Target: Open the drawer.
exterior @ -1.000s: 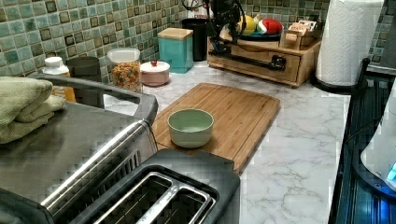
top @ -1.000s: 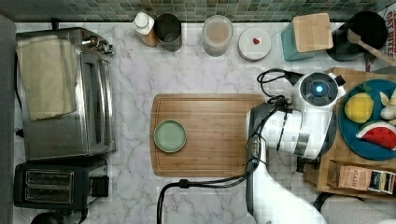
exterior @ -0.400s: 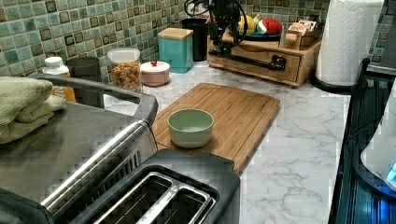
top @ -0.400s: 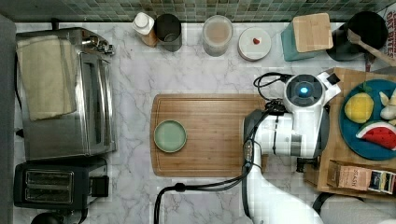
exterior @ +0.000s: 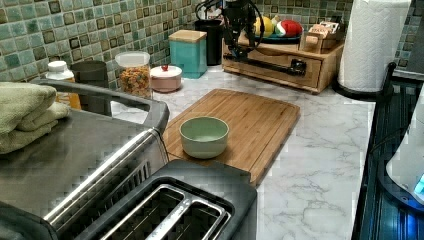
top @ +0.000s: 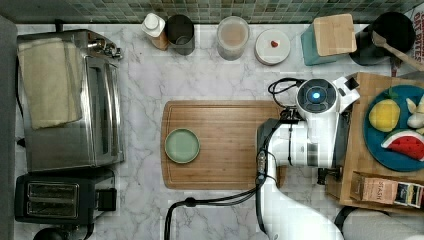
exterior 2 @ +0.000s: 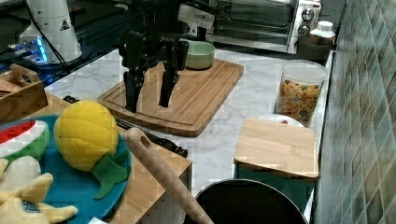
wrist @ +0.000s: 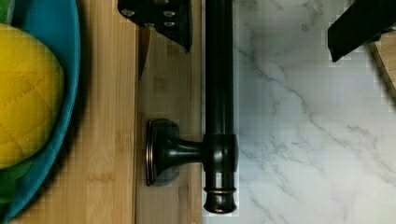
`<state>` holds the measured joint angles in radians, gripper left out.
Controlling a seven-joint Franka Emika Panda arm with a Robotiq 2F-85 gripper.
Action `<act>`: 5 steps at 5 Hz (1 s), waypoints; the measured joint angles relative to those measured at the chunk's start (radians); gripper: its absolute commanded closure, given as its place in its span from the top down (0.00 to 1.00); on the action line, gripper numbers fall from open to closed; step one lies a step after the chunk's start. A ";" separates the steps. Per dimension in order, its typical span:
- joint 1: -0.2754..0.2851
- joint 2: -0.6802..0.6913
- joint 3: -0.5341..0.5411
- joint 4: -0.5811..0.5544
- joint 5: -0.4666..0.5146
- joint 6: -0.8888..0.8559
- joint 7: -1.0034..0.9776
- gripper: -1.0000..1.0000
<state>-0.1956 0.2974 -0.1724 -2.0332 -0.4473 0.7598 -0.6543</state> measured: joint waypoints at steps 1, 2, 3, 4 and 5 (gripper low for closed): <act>-0.005 0.010 -0.013 -0.008 0.000 0.022 0.000 1.00; -0.013 0.010 -0.022 -0.020 0.000 -0.001 0.000 1.00; -0.030 0.010 -0.023 -0.053 0.048 0.062 0.000 1.00; -0.044 0.013 -0.024 -0.094 0.077 0.157 0.001 1.00; -0.057 0.032 -0.023 -0.115 0.078 0.169 0.001 1.00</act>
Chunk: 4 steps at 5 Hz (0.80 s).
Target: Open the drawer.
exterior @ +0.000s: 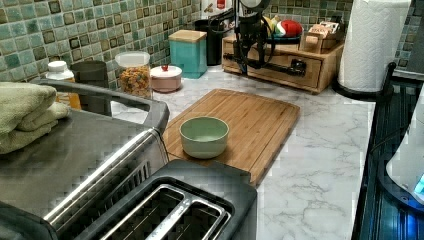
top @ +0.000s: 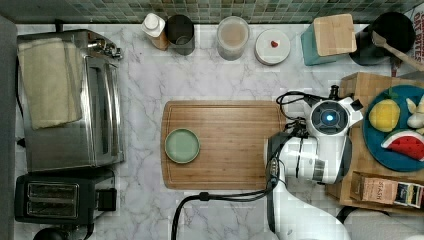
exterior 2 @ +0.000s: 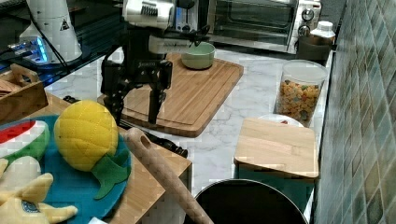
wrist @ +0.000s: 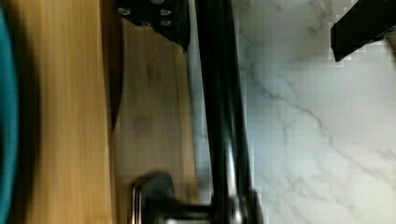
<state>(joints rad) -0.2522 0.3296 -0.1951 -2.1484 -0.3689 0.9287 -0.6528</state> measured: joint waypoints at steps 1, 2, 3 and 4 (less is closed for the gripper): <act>-0.006 0.037 -0.007 -0.002 -0.001 0.000 0.000 1.00; -0.010 0.052 -0.008 -0.021 -0.005 0.008 0.000 1.00; -0.018 0.052 -0.005 -0.031 -0.005 0.031 0.000 1.00; -0.022 0.051 -0.001 -0.033 0.018 0.031 0.000 1.00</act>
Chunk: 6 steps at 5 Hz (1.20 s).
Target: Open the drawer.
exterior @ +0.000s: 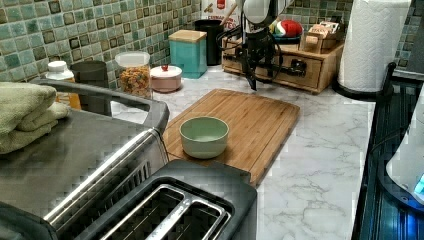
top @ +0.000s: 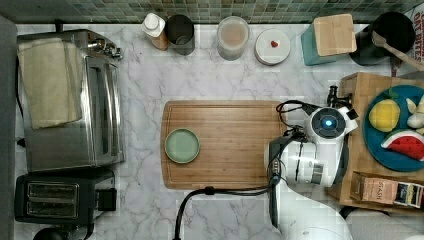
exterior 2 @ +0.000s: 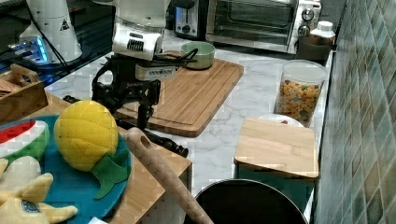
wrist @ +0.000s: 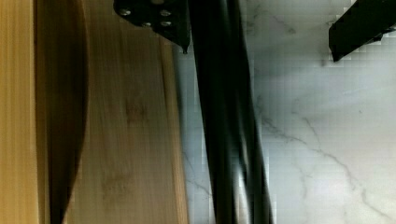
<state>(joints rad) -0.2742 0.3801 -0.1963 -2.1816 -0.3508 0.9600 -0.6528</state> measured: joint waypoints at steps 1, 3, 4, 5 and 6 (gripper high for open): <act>-0.022 -0.010 0.026 0.002 0.098 -0.004 -0.002 1.00; -0.022 -0.046 0.075 -0.025 0.198 -0.008 0.001 1.00; 0.012 -0.069 0.089 -0.057 0.191 -0.008 0.046 1.00; 0.075 -0.077 0.086 -0.080 0.191 0.033 0.060 1.00; 0.096 -0.079 0.135 -0.078 0.211 -0.016 0.060 1.00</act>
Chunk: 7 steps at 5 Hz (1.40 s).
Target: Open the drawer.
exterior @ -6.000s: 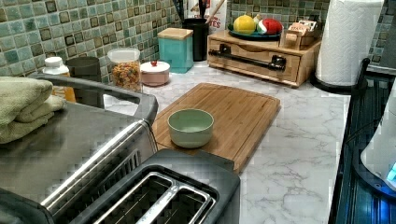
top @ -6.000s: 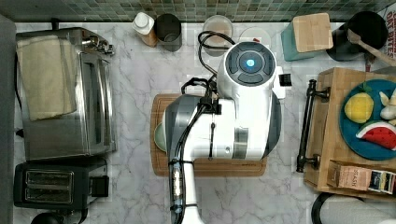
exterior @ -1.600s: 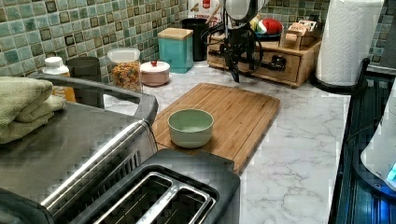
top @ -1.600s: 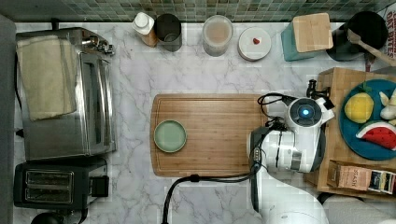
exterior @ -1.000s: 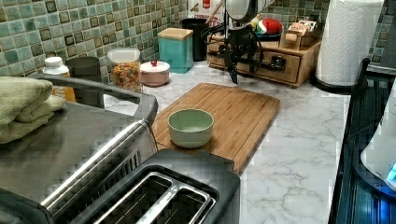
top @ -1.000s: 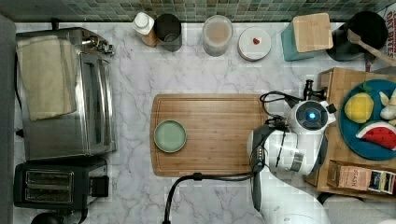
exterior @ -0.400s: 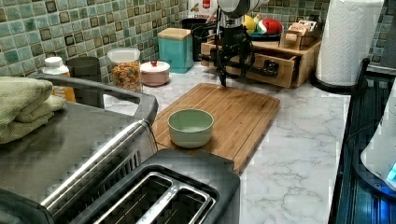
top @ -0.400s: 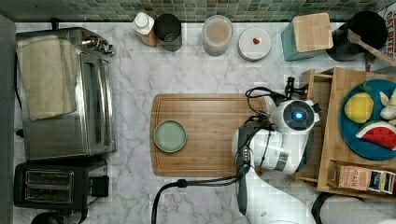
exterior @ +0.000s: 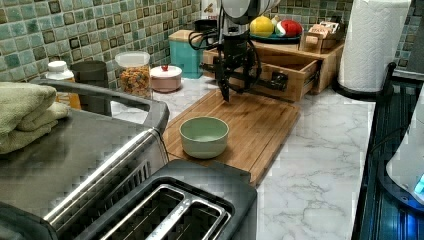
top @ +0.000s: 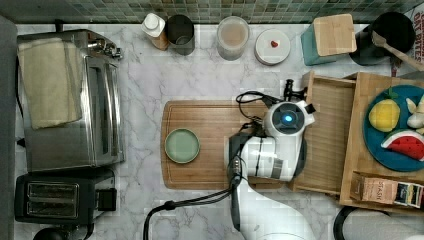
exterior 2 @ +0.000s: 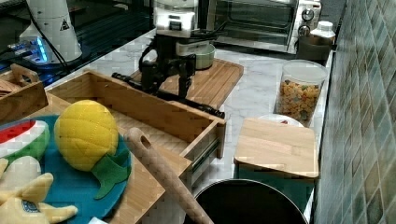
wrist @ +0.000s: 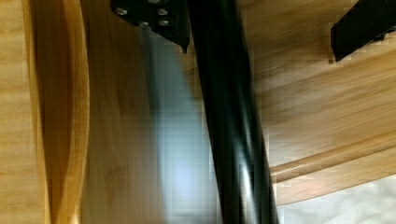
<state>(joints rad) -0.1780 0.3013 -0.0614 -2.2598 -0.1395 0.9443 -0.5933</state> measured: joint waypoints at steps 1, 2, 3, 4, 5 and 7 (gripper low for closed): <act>0.018 0.000 0.046 0.014 0.002 -0.035 0.000 1.00; 0.034 0.004 0.077 0.014 0.002 -0.033 0.029 1.00; 0.053 0.008 0.082 0.021 0.000 -0.040 0.125 1.00; 0.057 0.016 0.072 0.041 0.013 -0.057 0.224 1.00; 0.059 0.046 0.070 0.088 0.014 -0.104 0.293 1.00; 0.054 0.061 0.079 0.117 0.002 -0.148 0.313 1.00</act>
<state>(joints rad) -0.1239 0.3618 0.0172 -2.1426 -0.1372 0.7964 -0.2805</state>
